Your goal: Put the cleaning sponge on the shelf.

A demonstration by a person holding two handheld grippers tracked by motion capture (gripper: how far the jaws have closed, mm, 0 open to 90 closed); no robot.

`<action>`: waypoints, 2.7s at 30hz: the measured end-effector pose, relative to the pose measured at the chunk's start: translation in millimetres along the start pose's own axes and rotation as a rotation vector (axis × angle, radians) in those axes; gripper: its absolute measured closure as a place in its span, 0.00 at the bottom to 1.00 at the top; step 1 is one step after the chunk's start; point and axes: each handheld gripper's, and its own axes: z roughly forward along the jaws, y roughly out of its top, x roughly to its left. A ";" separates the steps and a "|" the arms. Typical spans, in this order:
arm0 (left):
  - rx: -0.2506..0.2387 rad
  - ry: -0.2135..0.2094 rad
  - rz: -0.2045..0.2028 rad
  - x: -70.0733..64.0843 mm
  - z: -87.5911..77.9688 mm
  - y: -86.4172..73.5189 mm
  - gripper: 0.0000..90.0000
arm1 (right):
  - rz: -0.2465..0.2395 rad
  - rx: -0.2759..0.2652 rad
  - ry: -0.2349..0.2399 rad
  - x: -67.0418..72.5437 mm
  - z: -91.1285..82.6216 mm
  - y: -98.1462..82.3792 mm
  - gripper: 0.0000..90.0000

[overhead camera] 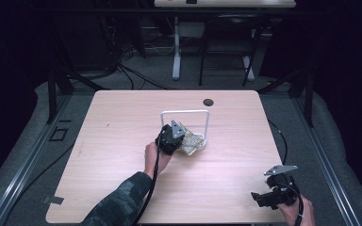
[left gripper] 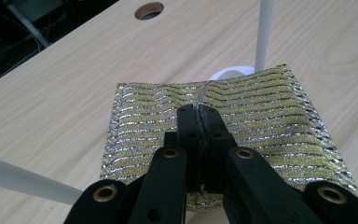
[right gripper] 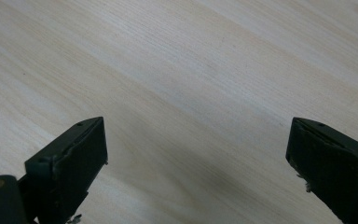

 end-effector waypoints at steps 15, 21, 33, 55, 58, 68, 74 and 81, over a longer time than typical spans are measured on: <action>0.040 0.003 -0.012 -2.9 18.9 -2.1 0.98 | -0.006 -0.002 0.005 1.3 0.6 0.3 0.05; 0.073 -0.014 0.002 -4.1 22.8 -5.0 0.97 | -0.013 0.000 0.002 3.2 -0.2 0.5 0.05; 0.082 -0.021 -0.001 -3.7 24.3 -6.6 0.88 | -0.016 0.004 0.003 3.1 0.6 1.2 0.05; 0.080 -0.094 -0.023 -4.9 -26.9 8.3 0.18 | -0.020 0.001 0.003 3.1 0.2 2.8 0.05; 0.071 -0.103 -0.010 -5.0 -42.5 7.3 0.16 | -0.017 -0.006 0.004 3.5 -0.3 2.7 0.05; 0.093 -0.108 -0.008 -1.3 -80.2 -4.2 0.08 | -0.037 -0.007 -0.017 8.5 -1.5 5.4 0.05; 0.129 -0.115 -0.005 -1.1 -92.5 -16.7 0.04 | -0.035 0.000 -0.013 8.7 0.6 5.0 0.05; 0.142 -0.093 -0.003 2.4 -109.3 -32.2 0.02 | -0.045 0.007 -0.015 9.6 2.2 5.2 0.05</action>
